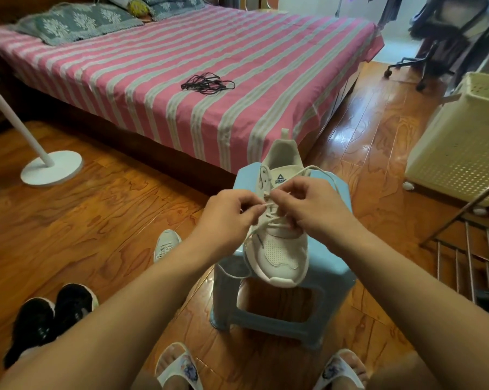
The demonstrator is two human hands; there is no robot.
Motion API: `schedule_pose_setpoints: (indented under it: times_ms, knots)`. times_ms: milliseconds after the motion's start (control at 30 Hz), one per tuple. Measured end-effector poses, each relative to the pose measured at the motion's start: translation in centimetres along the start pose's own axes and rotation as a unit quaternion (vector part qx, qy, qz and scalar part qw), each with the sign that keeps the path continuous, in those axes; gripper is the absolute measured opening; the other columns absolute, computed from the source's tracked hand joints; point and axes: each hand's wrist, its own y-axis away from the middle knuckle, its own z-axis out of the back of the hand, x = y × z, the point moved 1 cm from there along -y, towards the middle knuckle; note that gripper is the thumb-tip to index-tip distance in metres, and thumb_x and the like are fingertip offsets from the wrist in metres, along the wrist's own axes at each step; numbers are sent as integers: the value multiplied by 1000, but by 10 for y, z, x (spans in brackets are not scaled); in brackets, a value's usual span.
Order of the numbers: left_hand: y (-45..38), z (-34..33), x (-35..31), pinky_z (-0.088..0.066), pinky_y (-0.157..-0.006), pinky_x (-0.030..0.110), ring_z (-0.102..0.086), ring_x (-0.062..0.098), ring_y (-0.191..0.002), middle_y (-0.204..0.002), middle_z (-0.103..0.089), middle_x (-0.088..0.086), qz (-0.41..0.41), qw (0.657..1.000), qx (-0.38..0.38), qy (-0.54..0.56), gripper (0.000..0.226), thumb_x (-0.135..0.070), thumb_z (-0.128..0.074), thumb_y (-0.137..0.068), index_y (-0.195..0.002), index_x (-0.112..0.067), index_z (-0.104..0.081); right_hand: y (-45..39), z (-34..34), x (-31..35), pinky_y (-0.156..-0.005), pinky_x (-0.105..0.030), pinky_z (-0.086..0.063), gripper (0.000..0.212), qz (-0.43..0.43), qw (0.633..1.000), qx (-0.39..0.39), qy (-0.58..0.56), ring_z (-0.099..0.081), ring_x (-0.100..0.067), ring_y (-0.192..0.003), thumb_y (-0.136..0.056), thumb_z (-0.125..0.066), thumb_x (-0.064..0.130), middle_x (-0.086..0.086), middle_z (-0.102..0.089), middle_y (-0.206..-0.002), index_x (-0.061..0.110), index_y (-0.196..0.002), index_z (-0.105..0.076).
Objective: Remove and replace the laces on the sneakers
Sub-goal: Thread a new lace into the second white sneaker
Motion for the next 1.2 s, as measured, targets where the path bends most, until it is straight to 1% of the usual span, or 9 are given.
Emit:
schedule_pose_setpoints:
  times_ms: [100, 200, 300, 367, 500, 633, 767, 933, 1200]
  knots:
    - [-9, -6, 10, -38, -58, 22, -54, 4, -64, -70, -63, -12, 48, 998, -39, -20, 14, -33, -69, -97, -88, -25, -76, -12, 2, -12, -77, -28, -44, 8, 93, 970, -69, 215, -52, -7, -82, -89, -73, 31, 17, -54, -84, 25, -91, -78]
    - [-13, -12, 13, -41, -59, 27, -55, 9, -66, -72, -62, -10, 70, 996, -38, -44, 15, -37, -68, -97, -85, -29, -74, -13, -3, -20, -81, -24, -37, 8, 141, 954, -90, 248, -43, -9, -92, -83, -81, 25, 13, -44, -91, 25, -90, -81]
    - [-16, -13, 13, -48, -63, 31, -62, 13, -75, -77, -65, -11, 79, 993, -37, -84, 18, -39, -66, -96, -79, -36, -68, -14, -8, -25, -85, -37, -46, 10, 183, 930, -129, 290, -45, -22, -102, -79, -84, 27, 4, -55, -106, 26, -89, -82]
    - [-18, -11, 11, -47, -64, 31, -64, 16, -79, -80, -66, -9, 87, 989, -43, -114, 17, -39, -63, -96, -81, -36, -67, -13, -11, -25, -88, -46, -47, 12, 174, 929, -137, 296, -44, -28, -109, -79, -84, 28, 0, -59, -120, 27, -91, -82]
    - [-18, -7, 9, -51, -69, 32, -65, 18, -86, -90, -70, -7, 92, 987, -32, -125, 14, -37, -61, -97, -98, -33, -74, -12, -14, -27, -98, -48, -44, 13, 179, 925, -138, 304, -40, -32, -122, -82, -81, 27, -2, -54, -140, 28, -95, -81]
    - [-20, -10, 10, -55, -78, 38, -66, 18, -89, -90, -72, -5, 90, 990, -33, -107, 16, -45, -65, -96, -89, -34, -75, -14, -15, -31, -105, -51, -39, 14, 170, 932, -126, 295, -36, -34, -130, -82, -81, 26, -3, -50, -147, 28, -96, -82]
    - [-24, -14, 14, -51, -72, 34, -63, 13, -79, -81, -70, -8, 75, 992, -83, -55, 18, -39, -68, -96, -82, -30, -74, -16, -13, -30, -113, -37, -25, 15, 136, 942, -117, 283, -31, -32, -135, -84, -79, 30, 0, -45, -152, 31, -99, -80]
    - [-25, -19, 14, -50, -72, 28, -64, 6, -74, -74, -72, -9, 70, 992, -100, 29, 11, -28, -73, -94, -87, -23, -80, -14, -13, -29, -110, -22, -10, 14, 90, 959, -107, 247, -23, -27, -140, -86, -76, 30, 2, -35, -159, 36, -98, -80]
    - [-20, -24, 8, -61, -84, 39, -69, 12, -78, -83, -67, -11, 47, 993, -94, 48, 19, -7, -67, -96, -108, -13, -80, -14, -18, -31, -112, -22, -9, 15, 94, 964, -122, 216, -23, -28, -141, -84, -77, 24, -1, -36, -158, 36, -93, -81]
